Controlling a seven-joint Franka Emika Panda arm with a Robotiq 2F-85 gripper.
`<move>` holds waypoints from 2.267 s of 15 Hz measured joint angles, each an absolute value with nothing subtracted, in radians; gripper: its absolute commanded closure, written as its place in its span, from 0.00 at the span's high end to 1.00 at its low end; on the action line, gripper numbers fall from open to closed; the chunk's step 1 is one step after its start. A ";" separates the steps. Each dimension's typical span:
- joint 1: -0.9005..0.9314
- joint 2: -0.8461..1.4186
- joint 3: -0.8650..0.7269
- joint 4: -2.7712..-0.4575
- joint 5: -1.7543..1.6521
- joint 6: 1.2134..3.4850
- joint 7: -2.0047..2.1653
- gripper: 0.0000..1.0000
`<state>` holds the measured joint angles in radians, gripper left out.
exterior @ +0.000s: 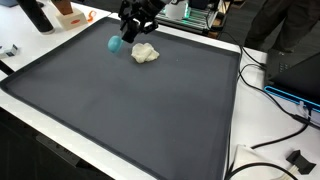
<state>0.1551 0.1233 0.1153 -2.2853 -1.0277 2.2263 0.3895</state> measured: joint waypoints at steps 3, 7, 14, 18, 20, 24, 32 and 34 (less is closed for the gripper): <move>0.137 0.046 0.113 -2.343 -1.028 2.353 0.332 0.25; 0.114 -0.035 0.101 -2.402 -1.014 2.502 0.253 0.25; 0.104 -0.092 0.080 -2.438 -0.785 2.603 0.030 0.25; 0.104 -0.107 0.078 -2.441 -0.585 2.606 -0.140 0.25; 0.105 -0.117 0.078 -2.442 -0.490 2.606 -0.222 0.25; 0.106 -0.141 0.076 -2.443 -0.323 2.603 -0.355 0.25; 0.105 -0.195 0.059 -2.437 -0.198 2.488 -0.377 0.25; 0.105 -0.205 0.052 -2.431 -0.161 2.440 -0.377 0.25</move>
